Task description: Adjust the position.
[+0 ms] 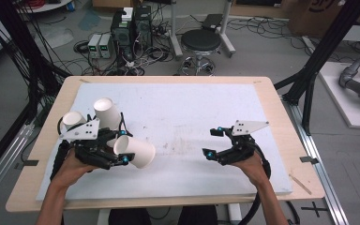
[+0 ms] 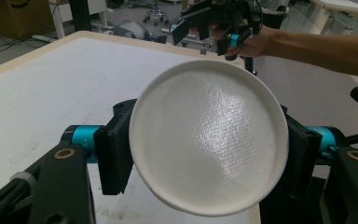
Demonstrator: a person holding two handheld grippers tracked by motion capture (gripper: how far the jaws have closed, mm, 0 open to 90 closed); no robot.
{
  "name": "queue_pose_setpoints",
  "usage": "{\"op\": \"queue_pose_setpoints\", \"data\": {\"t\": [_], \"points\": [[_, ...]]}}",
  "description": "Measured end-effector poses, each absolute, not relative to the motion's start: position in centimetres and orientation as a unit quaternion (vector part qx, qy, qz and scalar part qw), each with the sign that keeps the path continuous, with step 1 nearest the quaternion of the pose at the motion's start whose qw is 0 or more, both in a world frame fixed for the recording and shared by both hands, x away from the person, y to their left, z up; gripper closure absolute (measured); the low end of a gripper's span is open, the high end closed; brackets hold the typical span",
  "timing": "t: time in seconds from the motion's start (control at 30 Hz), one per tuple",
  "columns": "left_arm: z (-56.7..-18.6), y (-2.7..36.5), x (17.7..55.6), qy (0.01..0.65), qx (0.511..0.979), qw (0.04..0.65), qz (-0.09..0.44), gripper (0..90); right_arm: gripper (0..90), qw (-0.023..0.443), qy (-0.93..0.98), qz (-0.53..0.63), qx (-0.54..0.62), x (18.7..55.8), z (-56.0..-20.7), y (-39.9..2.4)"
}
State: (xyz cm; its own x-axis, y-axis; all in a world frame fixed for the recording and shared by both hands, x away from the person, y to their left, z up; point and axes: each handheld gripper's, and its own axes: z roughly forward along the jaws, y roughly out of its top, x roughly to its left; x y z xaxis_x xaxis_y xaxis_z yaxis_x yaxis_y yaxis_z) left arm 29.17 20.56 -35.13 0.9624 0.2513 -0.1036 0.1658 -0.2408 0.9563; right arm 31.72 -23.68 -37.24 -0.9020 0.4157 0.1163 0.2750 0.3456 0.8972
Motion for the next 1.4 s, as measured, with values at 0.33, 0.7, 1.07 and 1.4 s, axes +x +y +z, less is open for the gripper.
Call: {"op": "queue_pose_setpoints", "data": {"t": [0.33, 0.7, 1.07, 1.4], "points": [[-35.7, 19.7, 29.4, 0.134, 0.777, 0.615, 0.029, 32.6, 17.1, 0.052, 0.819, 0.542, 0.182, 32.1, -36.4, -22.0], [-36.3, 18.6, 29.5, 0.129, 0.772, 0.622, 0.023, 32.9, 17.1, 0.037, 0.821, 0.549, 0.153, 32.4, -36.2, -19.8], [-37.0, 18.0, 29.6, 0.129, 0.757, 0.64, 0.015, 33.0, 17.1, 0.027, 0.82, 0.555, 0.138, 32.3, -35.9, -18.7], [-37.5, 17.0, 29.9, 0.128, 0.751, 0.648, 0.01, 33.2, 17.1, 0.01, 0.821, 0.561, 0.11, 32.0, -35.7, -16.8]]}}
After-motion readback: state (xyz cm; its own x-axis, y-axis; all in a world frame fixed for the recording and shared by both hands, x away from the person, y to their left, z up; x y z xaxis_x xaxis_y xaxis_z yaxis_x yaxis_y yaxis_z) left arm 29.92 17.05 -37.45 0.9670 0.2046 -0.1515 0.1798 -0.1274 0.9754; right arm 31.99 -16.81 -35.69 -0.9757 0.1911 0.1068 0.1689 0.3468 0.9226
